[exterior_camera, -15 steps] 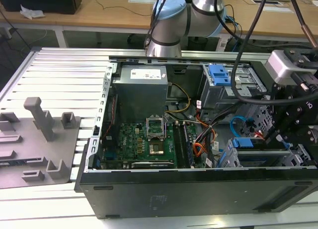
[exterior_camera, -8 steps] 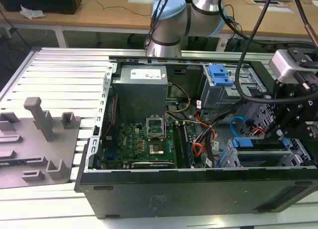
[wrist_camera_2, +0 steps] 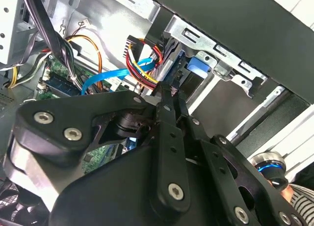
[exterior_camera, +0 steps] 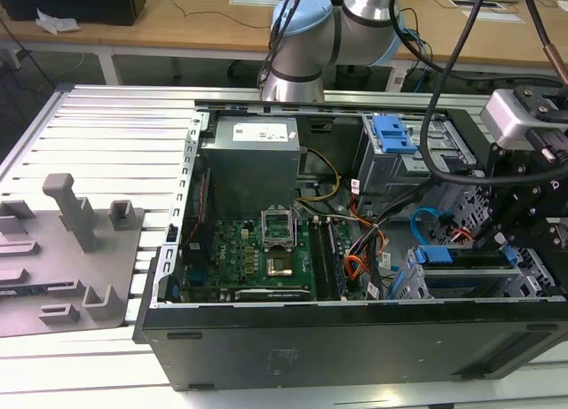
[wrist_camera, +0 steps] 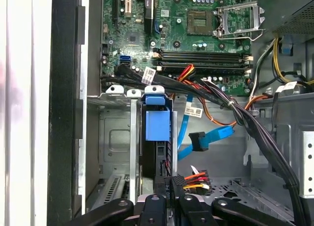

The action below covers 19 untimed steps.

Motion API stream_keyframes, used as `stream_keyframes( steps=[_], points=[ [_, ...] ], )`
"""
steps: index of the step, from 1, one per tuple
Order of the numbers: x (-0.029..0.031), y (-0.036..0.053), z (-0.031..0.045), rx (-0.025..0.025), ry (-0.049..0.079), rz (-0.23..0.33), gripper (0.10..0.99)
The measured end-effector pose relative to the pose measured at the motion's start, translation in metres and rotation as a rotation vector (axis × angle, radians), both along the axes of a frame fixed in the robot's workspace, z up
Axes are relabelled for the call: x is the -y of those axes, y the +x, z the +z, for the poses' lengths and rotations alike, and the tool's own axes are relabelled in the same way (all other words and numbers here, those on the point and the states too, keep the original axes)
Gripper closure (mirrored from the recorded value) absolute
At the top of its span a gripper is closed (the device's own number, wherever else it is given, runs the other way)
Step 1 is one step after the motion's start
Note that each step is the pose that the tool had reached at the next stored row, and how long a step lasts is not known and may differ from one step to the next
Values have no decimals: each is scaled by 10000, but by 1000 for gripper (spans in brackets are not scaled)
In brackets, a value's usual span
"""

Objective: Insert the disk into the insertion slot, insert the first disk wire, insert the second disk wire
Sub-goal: 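Insert the first disk wire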

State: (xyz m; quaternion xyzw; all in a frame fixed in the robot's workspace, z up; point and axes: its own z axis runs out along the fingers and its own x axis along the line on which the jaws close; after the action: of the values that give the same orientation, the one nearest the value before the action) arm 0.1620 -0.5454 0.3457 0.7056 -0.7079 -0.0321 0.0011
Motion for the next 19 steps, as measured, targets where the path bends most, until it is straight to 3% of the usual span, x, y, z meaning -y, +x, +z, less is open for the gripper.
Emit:
stream_keyframes(
  steps=[7,12,19],
  points=[
    [17,16,-17,-31,2,44,922],
    [35,55,-86,-103,4,44,922],
    [35,62,-103,-111,4,44,922]
  ],
)
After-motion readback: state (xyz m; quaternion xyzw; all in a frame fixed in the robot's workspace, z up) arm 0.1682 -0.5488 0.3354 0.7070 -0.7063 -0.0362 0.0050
